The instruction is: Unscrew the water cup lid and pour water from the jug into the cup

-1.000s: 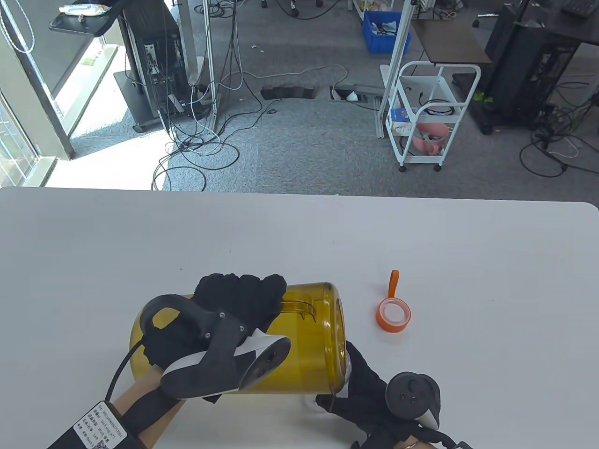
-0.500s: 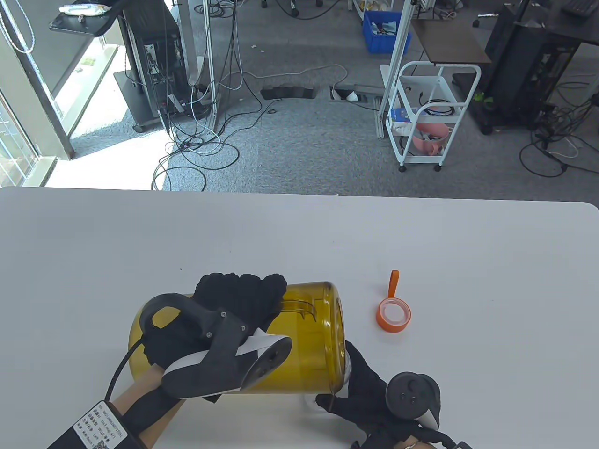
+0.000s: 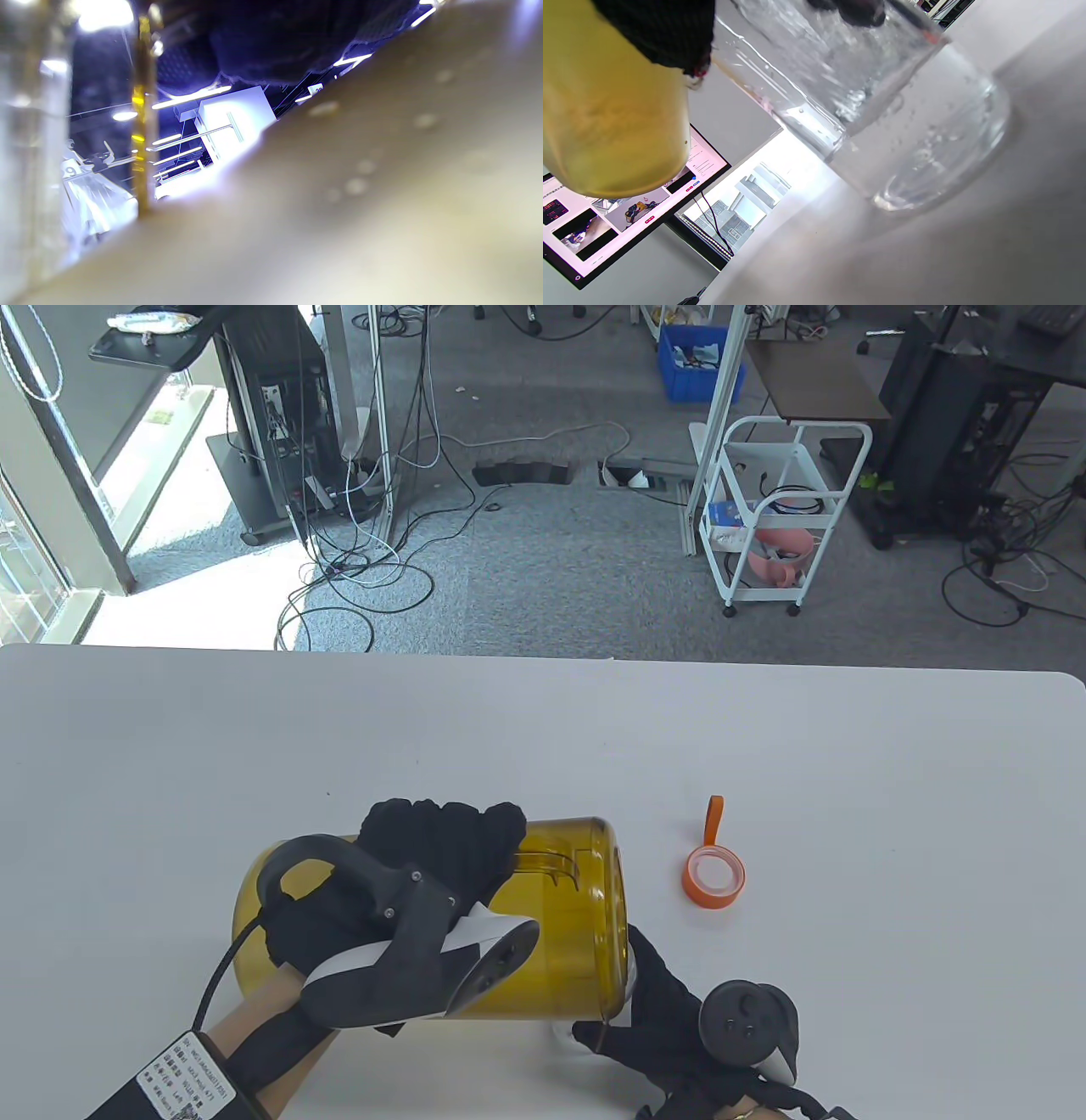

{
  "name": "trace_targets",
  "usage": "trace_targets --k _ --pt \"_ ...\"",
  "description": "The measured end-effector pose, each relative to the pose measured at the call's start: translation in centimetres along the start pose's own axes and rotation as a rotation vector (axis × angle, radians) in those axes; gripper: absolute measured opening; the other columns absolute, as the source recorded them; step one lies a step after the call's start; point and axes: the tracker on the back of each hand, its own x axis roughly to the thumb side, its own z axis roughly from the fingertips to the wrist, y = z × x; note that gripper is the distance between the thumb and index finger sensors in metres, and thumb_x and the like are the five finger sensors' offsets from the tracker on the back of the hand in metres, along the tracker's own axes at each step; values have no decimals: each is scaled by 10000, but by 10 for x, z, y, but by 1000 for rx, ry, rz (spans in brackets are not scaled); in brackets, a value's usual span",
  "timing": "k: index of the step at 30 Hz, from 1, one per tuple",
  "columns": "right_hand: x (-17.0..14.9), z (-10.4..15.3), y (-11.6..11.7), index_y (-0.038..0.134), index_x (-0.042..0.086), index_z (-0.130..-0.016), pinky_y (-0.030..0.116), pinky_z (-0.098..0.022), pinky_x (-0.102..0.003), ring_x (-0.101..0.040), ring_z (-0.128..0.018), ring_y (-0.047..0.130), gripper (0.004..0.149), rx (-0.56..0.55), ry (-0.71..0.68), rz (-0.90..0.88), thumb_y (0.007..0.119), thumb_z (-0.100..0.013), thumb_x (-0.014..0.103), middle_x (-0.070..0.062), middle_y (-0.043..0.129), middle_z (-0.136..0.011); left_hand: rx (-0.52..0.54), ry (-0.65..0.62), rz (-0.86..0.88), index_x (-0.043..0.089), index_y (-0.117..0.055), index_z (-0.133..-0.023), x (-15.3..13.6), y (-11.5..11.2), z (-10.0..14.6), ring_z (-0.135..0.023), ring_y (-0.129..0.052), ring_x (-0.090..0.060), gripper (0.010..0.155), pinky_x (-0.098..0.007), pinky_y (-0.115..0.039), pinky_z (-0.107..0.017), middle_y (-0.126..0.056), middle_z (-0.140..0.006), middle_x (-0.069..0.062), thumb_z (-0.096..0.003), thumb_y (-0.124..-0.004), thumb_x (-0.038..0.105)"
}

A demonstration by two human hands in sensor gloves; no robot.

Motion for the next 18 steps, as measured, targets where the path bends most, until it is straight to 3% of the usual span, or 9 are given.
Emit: trace_targets --k 18 --pt "0 0 0 177 113 -1094 301 -690 -724 -434 -1058 538 1006 0 0 0 850 -452 494 -210 374 -1149 2 -18 -30 396 -507 -978 3 3 -2 -397 -952 40 369 -309 -851 -601 -824 -623 228 -634 -529 526"
